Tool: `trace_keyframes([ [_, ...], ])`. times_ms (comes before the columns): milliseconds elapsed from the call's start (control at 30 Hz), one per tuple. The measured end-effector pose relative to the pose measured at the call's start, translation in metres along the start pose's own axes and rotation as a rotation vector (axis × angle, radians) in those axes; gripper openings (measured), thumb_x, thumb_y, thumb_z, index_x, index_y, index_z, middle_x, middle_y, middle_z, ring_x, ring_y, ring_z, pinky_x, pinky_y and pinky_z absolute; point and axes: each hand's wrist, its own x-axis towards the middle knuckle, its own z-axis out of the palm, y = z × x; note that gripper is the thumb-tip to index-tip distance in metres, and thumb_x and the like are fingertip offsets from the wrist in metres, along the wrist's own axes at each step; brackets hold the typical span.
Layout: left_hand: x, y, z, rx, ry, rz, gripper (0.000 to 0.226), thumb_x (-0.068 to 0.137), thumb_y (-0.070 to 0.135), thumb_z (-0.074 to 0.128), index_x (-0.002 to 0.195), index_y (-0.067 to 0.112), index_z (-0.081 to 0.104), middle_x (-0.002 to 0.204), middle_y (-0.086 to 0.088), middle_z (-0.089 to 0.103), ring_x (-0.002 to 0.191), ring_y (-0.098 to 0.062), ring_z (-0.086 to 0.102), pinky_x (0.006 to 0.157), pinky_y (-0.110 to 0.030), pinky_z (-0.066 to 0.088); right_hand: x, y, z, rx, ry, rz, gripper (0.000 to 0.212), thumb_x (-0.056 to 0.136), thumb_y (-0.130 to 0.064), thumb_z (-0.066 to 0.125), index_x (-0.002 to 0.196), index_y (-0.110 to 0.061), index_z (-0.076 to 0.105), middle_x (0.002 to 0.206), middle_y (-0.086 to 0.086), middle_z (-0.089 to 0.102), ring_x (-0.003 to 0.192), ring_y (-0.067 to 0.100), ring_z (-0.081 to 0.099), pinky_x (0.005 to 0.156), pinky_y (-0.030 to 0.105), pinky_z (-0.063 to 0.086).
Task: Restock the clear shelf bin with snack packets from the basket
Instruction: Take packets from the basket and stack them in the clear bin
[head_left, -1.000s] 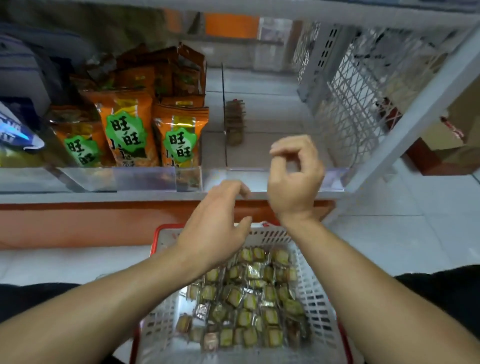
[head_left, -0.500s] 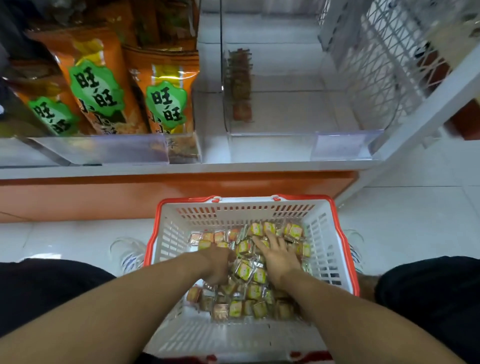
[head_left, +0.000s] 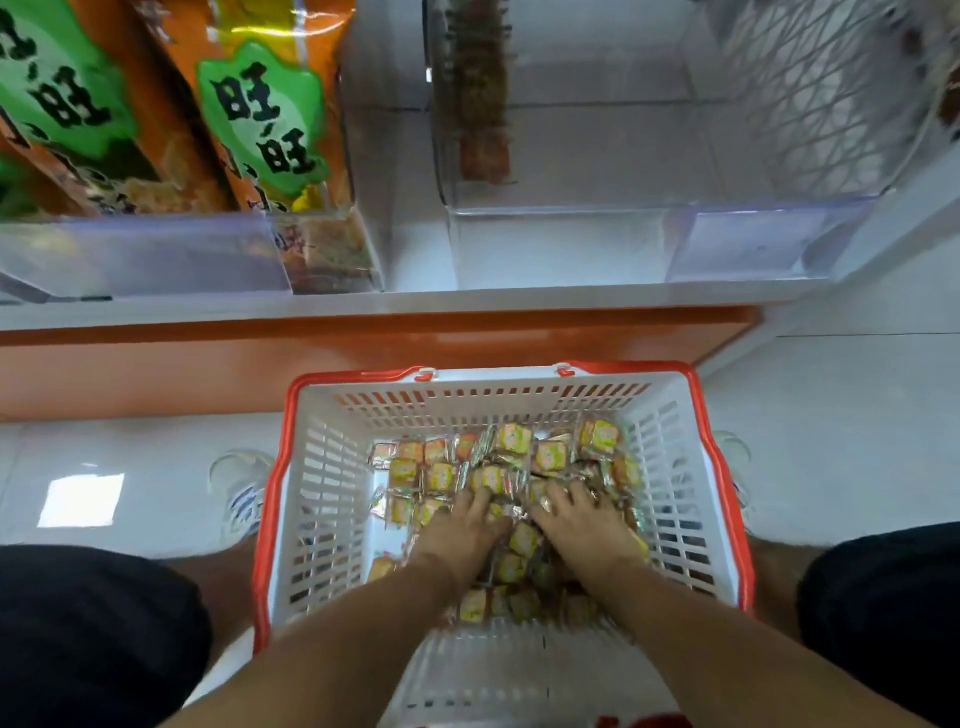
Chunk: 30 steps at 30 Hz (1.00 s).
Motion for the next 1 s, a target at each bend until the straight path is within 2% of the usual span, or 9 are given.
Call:
trace_keyframes([
  [100,0.004,-0.001,0.009,0.005,0.014,0.015,0.069,0.092,-0.001,0.062,0.148,0.025,0.032,0.164,-0.018,0.015,0.138,-0.041,0.040,0.093,-0.053,0.056,0.004,0.001,-0.006,0.027,-0.029,-0.001,0.075,0.094,-0.010,0.060,0.156,-0.025,0.020,0.153,0.014,0.029,0.140,0.038,0.028,0.097,0.053,0.049],
  [300,0.002,0.003,0.006,-0.097,-0.036,-0.006,0.062,0.092,-0.006,0.060,0.143,0.023,0.040,0.166,-0.017,0.010,0.119,-0.045,0.058,0.083,-0.053,0.059,0.017,0.009,-0.023,0.288,-0.242,-0.002,0.080,0.087,-0.010,0.065,0.154,-0.031,0.026,0.157,0.015,0.031,0.144,0.040,0.029,0.110,0.048,0.040],
  [400,0.000,0.002,0.004,-0.122,0.028,-0.034,0.046,0.094,-0.003,0.060,0.134,0.018,0.054,0.154,-0.017,0.030,0.108,-0.036,0.065,0.083,-0.046,0.060,0.015,0.011,-0.028,0.552,-0.155,0.098,0.050,0.082,-0.003,0.067,0.121,-0.029,0.049,0.127,0.006,0.048,0.115,0.027,0.052,0.086,0.033,0.047],
  [467,-0.003,-0.001,0.001,-0.166,0.059,-0.074,0.043,0.094,0.002,0.062,0.134,0.019,0.057,0.147,-0.012,0.037,0.104,-0.032,0.067,0.087,-0.045,0.061,0.013,0.014,-0.036,0.668,-0.107,0.145,0.050,0.077,0.003,0.070,0.102,-0.033,0.046,0.123,0.000,0.048,0.099,0.018,0.052,0.066,0.021,0.041],
  [567,-0.006,-0.011,-0.009,-0.294,0.082,-0.161,0.037,0.093,0.015,0.067,0.130,0.018,0.061,0.138,-0.005,0.052,0.105,-0.029,0.068,0.091,-0.042,0.059,0.008,0.018,-0.055,0.763,-0.116,0.155,0.048,0.077,0.002,0.071,0.103,-0.032,0.047,0.126,0.000,0.055,0.092,0.017,0.060,0.052,0.019,0.041],
  [667,-0.009,-0.023,-0.026,-0.708,0.142,-0.284,0.012,0.097,0.024,0.062,0.102,0.014,0.067,0.096,-0.004,0.069,0.085,-0.022,0.066,0.077,-0.030,0.054,0.002,0.022,-0.090,0.778,-0.167,0.121,0.041,0.079,-0.012,0.078,0.107,-0.030,0.053,0.112,0.002,0.063,0.091,0.022,0.064,0.065,0.028,0.049],
  [733,-0.014,-0.028,-0.042,-1.131,0.182,-0.334,0.007,0.094,0.007,0.065,0.087,0.009,0.065,0.070,-0.003,0.066,0.063,-0.018,0.064,0.061,-0.028,0.050,-0.008,0.023,-0.126,0.769,-0.191,0.034,0.038,0.077,-0.018,0.082,0.094,-0.032,0.050,0.099,0.001,0.060,0.083,0.022,0.059,0.065,0.028,0.046],
  [800,-0.025,-0.030,-0.061,-1.428,0.200,-0.351,0.020,0.091,-0.011,0.060,0.080,0.006,0.060,0.056,0.001,0.064,0.047,-0.010,0.060,0.048,-0.025,0.048,-0.024,0.023,-0.167,0.683,-0.174,-0.062,0.040,0.077,-0.021,0.084,0.105,-0.025,0.055,0.100,0.004,0.061,0.086,0.022,0.058,0.067,0.027,0.043],
  [1000,-0.072,-0.014,-0.149,-1.931,0.016,-0.012,0.028,0.101,0.009,0.046,0.113,0.012,0.071,0.092,-0.011,0.070,0.074,-0.020,0.072,0.081,-0.044,0.063,-0.101,0.037,-0.282,0.656,0.346,-0.268,0.048,0.076,-0.032,0.084,0.117,-0.026,0.059,0.098,-0.010,0.065,0.081,0.005,0.057,0.071,0.018,0.043],
])
